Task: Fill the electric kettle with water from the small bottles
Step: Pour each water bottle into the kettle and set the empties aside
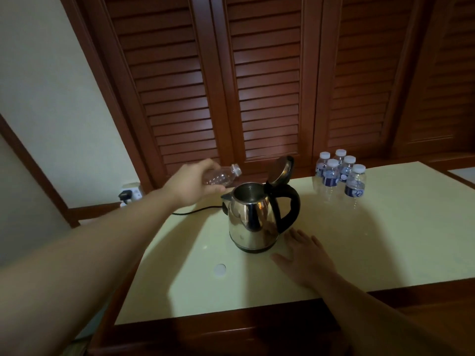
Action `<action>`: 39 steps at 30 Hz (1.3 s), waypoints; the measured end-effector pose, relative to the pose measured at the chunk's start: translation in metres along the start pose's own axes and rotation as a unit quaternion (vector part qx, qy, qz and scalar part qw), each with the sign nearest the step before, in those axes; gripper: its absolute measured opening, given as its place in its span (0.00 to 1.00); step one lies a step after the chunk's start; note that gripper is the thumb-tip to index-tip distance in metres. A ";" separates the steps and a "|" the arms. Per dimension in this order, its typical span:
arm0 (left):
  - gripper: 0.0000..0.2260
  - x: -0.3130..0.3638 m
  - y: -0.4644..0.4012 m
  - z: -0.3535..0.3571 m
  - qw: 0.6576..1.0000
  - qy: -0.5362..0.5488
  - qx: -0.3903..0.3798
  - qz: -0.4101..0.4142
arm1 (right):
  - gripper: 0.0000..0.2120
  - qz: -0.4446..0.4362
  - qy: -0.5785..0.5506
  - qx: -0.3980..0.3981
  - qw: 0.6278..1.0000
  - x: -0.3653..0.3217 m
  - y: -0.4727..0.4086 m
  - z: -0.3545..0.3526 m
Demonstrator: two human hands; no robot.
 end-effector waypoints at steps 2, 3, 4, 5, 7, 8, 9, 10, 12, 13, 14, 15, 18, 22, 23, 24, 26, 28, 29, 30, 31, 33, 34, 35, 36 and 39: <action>0.24 -0.011 0.014 0.021 0.997 0.067 0.030 -0.017 | 0.43 0.002 0.001 -0.003 1.000 -0.001 0.001 0.000; 0.24 -0.016 0.021 0.033 0.995 0.091 0.035 -0.023 | 0.43 0.004 0.001 -0.005 1.000 -0.001 0.001 0.000; 0.24 -0.021 0.028 0.045 0.993 0.110 0.036 -0.030 | 0.43 0.003 -0.001 -0.005 1.000 -0.001 0.001 0.000; 0.24 -0.027 0.035 0.057 0.990 0.129 0.037 -0.037 | 0.42 0.002 -0.001 -0.005 1.000 -0.002 0.001 -0.001; 0.25 -0.039 0.049 0.073 0.985 0.159 0.044 -0.055 | 0.42 0.001 0.002 -0.011 1.000 -0.003 0.002 -0.002; 0.25 -0.044 0.057 0.079 0.982 0.169 0.051 -0.063 | 0.42 0.002 0.000 -0.014 1.000 -0.004 0.003 -0.002; 0.24 -0.049 0.064 0.083 0.980 0.175 0.059 -0.070 | 0.41 0.003 -0.006 -0.015 1.000 -0.004 0.004 -0.002; 0.24 -0.054 0.071 0.086 0.979 0.178 0.064 -0.075 | 0.40 0.004 -0.017 -0.010 1.000 -0.005 0.005 -0.003; 0.24 -0.061 0.085 0.091 0.979 0.178 0.058 -0.078 | 0.36 0.009 -0.038 0.015 0.999 -0.008 0.010 -0.006; 0.23 -0.064 0.091 0.094 0.981 0.174 0.051 -0.075 | 0.34 0.009 -0.042 0.026 0.999 -0.013 0.013 -0.008; 0.23 -0.067 0.097 0.096 0.983 0.167 0.045 -0.069 | 0.31 0.003 -0.040 0.033 0.999 -0.020 0.016 -0.010; 0.23 -0.071 0.101 0.097 0.984 0.160 0.041 -0.060 | 0.29 -0.006 -0.036 0.038 0.999 -0.030 0.020 -0.011; 0.24 -0.083 0.115 0.101 0.988 0.141 0.039 -0.044 | 0.22 -0.051 -0.055 0.025 0.997 -0.066 0.026 -0.003; 0.27 -0.098 0.129 0.107 0.989 0.135 0.049 -0.047 | 0.21 -0.123 -0.041 -0.048 0.990 -0.124 0.025 0.007; 0.27 -0.100 0.132 0.109 0.989 0.130 0.050 -0.044 | 0.23 -0.124 -0.037 -0.065 0.989 -0.136 0.023 0.007; 0.28 -0.102 0.134 0.110 0.990 0.126 0.050 -0.042 | 0.25 -0.124 -0.030 -0.078 0.989 -0.147 0.019 0.008; 0.28 -0.108 0.139 0.112 0.990 0.129 0.046 -0.042 | 0.26 -0.118 0.008 -0.096 0.988 -0.164 0.012 0.009; 0.28 -0.115 0.142 0.114 0.988 0.141 0.043 -0.047 | 0.23 -0.107 0.050 -0.119 0.986 -0.171 0.005 0.010; 0.28 -0.119 0.144 0.115 0.987 0.147 0.041 -0.047 | 0.20 -0.104 0.058 -0.134 0.984 -0.173 0.003 0.010; 0.27 -0.123 0.145 0.116 0.987 0.152 0.037 -0.044 | 0.18 -0.108 0.058 -0.141 0.982 -0.174 0.002 0.009; 0.27 -0.126 0.147 0.117 0.987 0.156 0.031 -0.039 | 0.16 -0.111 0.051 -0.142 0.982 -0.174 0.002 0.008; 0.27 -0.131 0.150 0.118 0.987 0.155 0.023 -0.032 | 0.13 -0.119 -0.018 -0.117 0.986 -0.172 0.003 0.005; 0.27 -0.134 0.152 0.118 0.988 0.153 0.020 -0.030 | 0.12 -0.119 -0.077 -0.089 0.986 -0.169 0.003 0.002; 0.27 -0.137 0.152 0.117 0.988 0.151 0.017 -0.028 | 0.11 -0.115 -0.135 -0.058 0.982 -0.168 0.005 -0.003; 0.27 -0.138 0.153 0.117 0.988 0.151 0.013 -0.027 | 0.10 -0.110 -0.186 -0.029 0.976 -0.166 0.006 -0.008; 0.26 -0.139 0.151 0.116 0.988 0.152 -0.013 -0.018 | 0.07 -0.124 -0.293 -0.005 0.948 -0.169 0.012 -0.023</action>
Point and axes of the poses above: each hand's wrist, its own y-axis away from the middle knuckle, its own z-axis out of the palm, x = y × z, the point moved 3 cm from there along -y, towards the middle knuckle, and after that the axes turned 14 degrees about -x, right-handed, at the moved point
